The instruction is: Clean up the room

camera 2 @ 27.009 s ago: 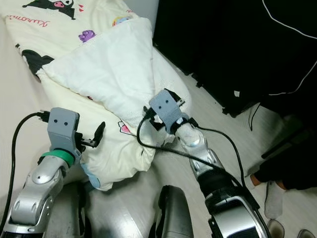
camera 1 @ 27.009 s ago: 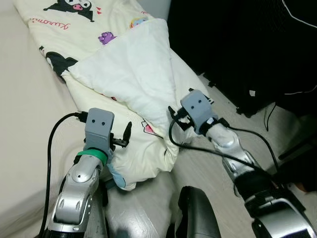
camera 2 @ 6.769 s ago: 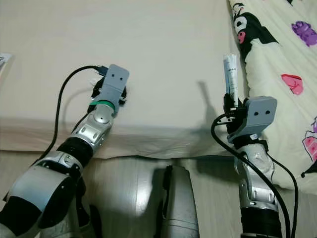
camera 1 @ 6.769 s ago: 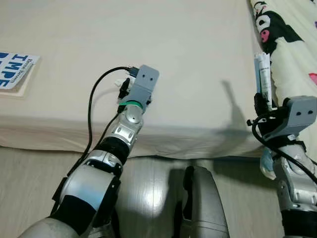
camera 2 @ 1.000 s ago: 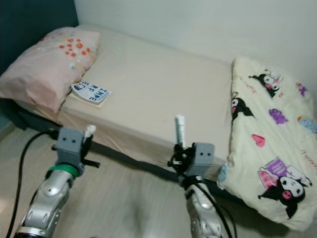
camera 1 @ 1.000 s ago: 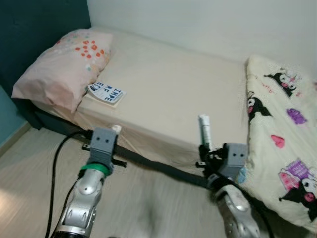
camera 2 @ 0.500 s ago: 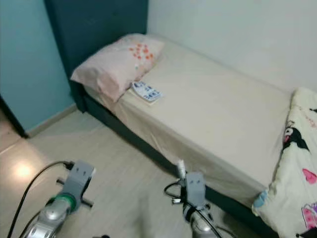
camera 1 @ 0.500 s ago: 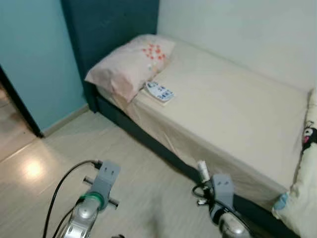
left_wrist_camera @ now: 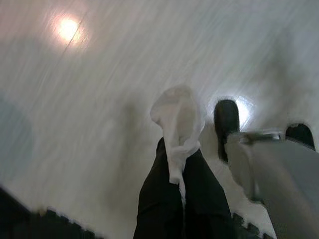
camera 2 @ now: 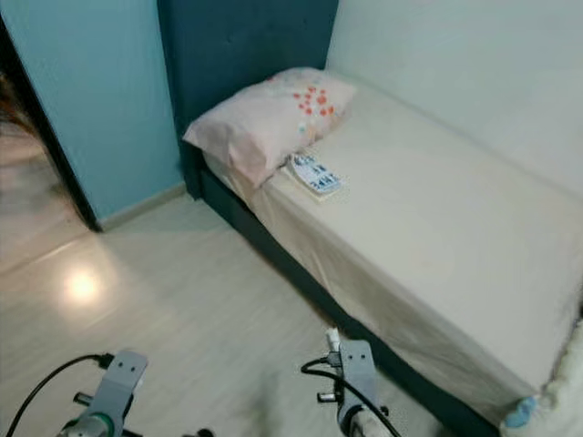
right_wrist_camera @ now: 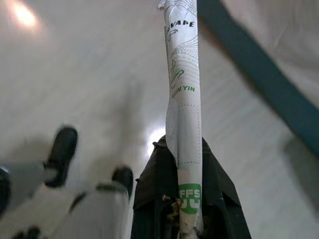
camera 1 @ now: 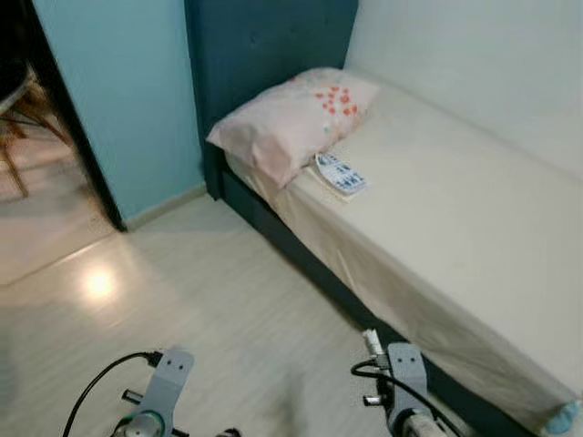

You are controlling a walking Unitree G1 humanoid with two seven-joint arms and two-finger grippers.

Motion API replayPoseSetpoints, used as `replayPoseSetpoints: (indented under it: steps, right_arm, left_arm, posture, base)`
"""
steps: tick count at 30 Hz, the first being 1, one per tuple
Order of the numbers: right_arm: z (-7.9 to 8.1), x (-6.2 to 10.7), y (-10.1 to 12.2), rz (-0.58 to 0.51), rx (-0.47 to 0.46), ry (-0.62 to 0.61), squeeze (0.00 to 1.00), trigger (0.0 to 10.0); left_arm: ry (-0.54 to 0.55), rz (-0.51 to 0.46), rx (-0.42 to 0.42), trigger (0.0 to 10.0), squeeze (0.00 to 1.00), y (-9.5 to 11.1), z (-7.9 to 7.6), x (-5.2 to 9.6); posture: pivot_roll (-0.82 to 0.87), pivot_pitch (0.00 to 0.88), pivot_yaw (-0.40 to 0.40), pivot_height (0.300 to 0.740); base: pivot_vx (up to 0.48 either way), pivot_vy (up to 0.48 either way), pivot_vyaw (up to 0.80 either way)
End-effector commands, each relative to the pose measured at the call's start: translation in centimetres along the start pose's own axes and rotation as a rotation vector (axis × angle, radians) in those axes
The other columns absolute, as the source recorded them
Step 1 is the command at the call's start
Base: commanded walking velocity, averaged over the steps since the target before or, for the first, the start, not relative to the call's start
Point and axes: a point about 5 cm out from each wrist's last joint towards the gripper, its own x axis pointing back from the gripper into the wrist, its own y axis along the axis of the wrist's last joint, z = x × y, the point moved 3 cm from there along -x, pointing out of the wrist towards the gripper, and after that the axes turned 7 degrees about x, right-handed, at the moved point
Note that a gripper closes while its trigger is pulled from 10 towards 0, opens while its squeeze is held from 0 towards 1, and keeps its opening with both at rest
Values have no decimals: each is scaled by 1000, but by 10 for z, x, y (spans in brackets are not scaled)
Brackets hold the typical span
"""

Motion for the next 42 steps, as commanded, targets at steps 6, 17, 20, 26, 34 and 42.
replayPoseSetpoints:
  steps: [6,17,20,26,34,42]
  right_arm:
    - [-7,2,-6,6,-52,-25,0,10000]
    - [10,-4,14,-62,-62,21,0,10000]
    - [12,-5,21,-88,-66,29,0,10000]
    - [11,-6,27,-109,-82,23,0,10000]
    - [10,-9,41,-157,-105,20,0,10000]
    - [17,-12,67,-246,-116,52,0,10000]
  left_arm:
    - [-17,-31,21,10000,0,6,-7,-2]
    - [19,-103,63,10000,0,25,-3,-5]
    - [21,-112,57,10000,0,26,-3,-5]
    - [28,-118,56,10000,0,27,-2,-5]
    - [43,-152,56,10000,0,34,-1,-5]
    - [63,-200,49,10000,0,46,2,-6]
  posture:
    - [66,44,-69,719]
    - [71,48,-69,719]
    - [71,48,-69,719]
    - [80,49,-64,719]
    - [82,50,-62,719]
    - [85,46,-61,719]
  base:
    - [0,0,697]
    - [0,0,699]
    - [0,0,696]
    - [0,0,700]
    - [0,0,696]
    - [264,0,350]
